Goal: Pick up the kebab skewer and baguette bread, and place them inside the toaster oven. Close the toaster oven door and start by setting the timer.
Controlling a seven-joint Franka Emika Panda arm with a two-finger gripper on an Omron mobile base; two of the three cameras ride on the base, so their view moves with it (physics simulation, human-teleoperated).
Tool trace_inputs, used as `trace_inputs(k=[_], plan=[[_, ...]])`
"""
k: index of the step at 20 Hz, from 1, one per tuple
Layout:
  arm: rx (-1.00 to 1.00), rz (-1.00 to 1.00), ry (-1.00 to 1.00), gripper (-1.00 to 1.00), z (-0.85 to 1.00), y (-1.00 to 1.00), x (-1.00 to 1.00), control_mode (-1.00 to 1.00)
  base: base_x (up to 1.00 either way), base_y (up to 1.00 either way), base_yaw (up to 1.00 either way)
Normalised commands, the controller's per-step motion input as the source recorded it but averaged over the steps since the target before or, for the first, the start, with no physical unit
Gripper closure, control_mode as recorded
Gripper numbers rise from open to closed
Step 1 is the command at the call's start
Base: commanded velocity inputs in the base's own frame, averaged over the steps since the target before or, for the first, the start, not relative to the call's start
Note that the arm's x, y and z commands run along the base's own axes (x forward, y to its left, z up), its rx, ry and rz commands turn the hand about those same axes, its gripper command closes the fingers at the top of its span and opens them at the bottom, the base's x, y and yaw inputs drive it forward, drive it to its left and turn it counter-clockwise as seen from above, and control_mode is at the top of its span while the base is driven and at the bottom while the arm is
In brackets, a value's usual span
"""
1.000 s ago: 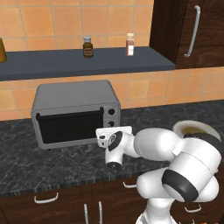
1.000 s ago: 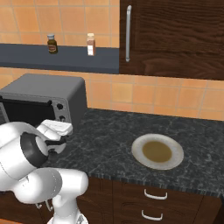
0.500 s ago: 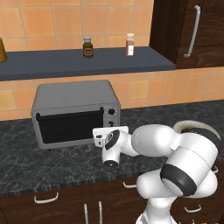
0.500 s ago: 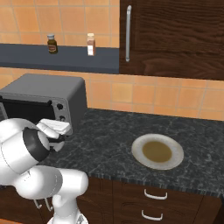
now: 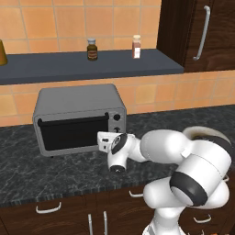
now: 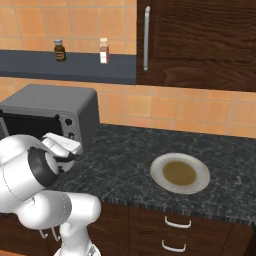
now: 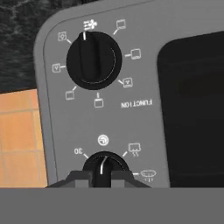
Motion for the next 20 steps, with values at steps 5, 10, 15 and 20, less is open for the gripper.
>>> trace_inputs(k=[5, 10, 15, 20], plan=[[0.32, 0.0, -0.01, 1.0, 0.01, 0.0, 0.18, -1.0, 0.0, 0.0, 0.0], [0.33, -0.06, -0.06, 1.0, 0.0, -0.03, 0.09, -1.0, 0.0, 0.0, 0.0], [0.36, -0.15, 0.0, 1.0, 0.01, 0.0, 0.1, -1.0, 0.0, 0.0, 0.0], [0.37, -0.17, -0.01, 1.0, 0.02, 0.0, 0.15, -1.0, 0.0, 0.0, 0.0]])
